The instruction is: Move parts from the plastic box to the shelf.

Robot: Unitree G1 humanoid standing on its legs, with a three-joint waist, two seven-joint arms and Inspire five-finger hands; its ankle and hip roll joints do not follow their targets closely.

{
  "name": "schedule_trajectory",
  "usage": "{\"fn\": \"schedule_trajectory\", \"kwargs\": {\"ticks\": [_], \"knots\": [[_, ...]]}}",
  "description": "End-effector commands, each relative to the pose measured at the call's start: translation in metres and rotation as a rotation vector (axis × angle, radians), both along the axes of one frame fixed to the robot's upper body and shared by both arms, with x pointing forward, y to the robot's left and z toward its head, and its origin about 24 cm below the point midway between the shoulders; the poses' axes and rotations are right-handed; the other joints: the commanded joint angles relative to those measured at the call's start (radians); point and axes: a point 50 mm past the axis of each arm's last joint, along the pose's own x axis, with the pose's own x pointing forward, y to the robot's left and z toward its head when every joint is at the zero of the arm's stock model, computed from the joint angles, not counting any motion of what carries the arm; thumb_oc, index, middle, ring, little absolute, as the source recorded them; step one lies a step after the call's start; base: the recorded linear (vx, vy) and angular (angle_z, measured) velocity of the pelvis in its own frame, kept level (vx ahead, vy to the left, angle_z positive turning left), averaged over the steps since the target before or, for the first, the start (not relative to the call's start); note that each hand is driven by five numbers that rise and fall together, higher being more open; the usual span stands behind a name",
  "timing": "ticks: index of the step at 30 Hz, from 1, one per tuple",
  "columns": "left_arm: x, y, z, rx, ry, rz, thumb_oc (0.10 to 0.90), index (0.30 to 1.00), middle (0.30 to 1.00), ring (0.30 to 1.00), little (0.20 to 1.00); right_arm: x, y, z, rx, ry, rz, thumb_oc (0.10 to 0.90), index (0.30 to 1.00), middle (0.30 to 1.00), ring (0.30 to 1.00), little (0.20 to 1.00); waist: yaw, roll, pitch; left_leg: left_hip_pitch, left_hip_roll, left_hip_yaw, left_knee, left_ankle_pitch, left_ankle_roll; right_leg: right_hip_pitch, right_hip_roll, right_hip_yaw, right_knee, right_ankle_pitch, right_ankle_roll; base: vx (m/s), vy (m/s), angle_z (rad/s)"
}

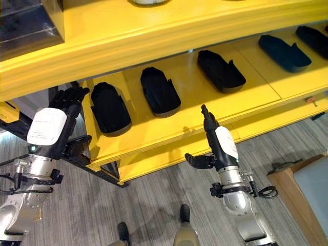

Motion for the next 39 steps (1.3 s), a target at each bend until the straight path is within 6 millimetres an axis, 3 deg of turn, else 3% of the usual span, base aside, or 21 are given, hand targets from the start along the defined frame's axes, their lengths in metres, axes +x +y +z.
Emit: {"fn": "schedule_trajectory", "kwargs": {"ticks": [1, 10, 21, 25, 31, 39], "knots": [[0.002, 0.005, 0.030, -0.026, -0.175, 0.003, 0.900, 1.000, 1.000, 1.000, 1.000, -0.001, 0.019, 0.053, 0.051, -0.295, 0.082, 0.900, 1.000, 1.000, 1.000, 1.000, 0.017, -0.085, -0.043, 0.082, 0.009, 0.017, -0.006, -0.046, -0.007, 0.031, 0.000, -0.043, 0.045, -0.103, 0.020, 0.00, 0.000, 0.00], [0.021, -0.031, 0.000, -0.164, -0.069, -0.109, 0.900, 1.000, 1.000, 1.000, 1.000, 0.000, 0.020, 0.053, 0.044, -0.323, 0.058, 0.900, 1.000, 1.000, 1.000, 1.000, 0.011, -0.107, -0.041, 0.062, 0.023, 0.014, -0.006, -0.033, -0.015, 0.022, 0.018, -0.044, 0.039, -0.100, 0.016, 0.00, -0.004, 0.00], [0.029, -0.047, -0.026, -0.105, 0.051, -0.144, 0.900, 1.000, 1.000, 1.000, 1.000, -0.001, 0.020, 0.053, 0.031, -0.339, 0.038, 0.900, 1.000, 1.000, 1.000, 1.000, 0.006, -0.113, -0.030, 0.057, 0.023, 0.012, -0.006, -0.034, -0.012, 0.017, 0.018, -0.045, 0.041, -0.100, 0.016, 0.00, -0.004, 0.02], [0.029, -0.048, -0.026, -0.104, 0.051, -0.145, 0.900, 1.000, 1.000, 1.000, 1.000, -0.001, 0.020, 0.053, 0.031, -0.339, 0.037, 0.900, 1.000, 1.000, 1.000, 1.000, 0.007, -0.113, -0.030, 0.057, 0.023, 0.011, -0.006, -0.034, -0.012, 0.017, 0.017, -0.045, 0.040, -0.100, 0.017, 0.00, 0.000, 0.00], [0.038, -0.063, -0.046, -0.128, 0.147, -0.172, 0.900, 1.000, 1.000, 1.000, 1.000, -0.001, 0.021, 0.050, 0.045, -0.332, 0.032, 0.900, 1.000, 1.000, 1.000, 1.000, -0.001, -0.117, -0.029, 0.057, 0.017, 0.010, -0.006, -0.037, -0.011, 0.023, 0.015, -0.049, 0.039, -0.098, 0.017, 0.00, 0.000, 0.00], [0.053, -0.072, -0.046, -0.132, 0.137, -0.167, 0.900, 1.000, 1.000, 1.000, 1.000, 0.000, 0.024, 0.050, 0.050, -0.332, 0.038, 0.900, 1.000, 1.000, 1.000, 1.000, -0.011, -0.121, -0.025, 0.056, 0.019, 0.013, -0.006, -0.036, -0.014, 0.015, 0.017, -0.046, 0.042, -0.097, 0.017, 0.00, 0.000, 0.00]]}}
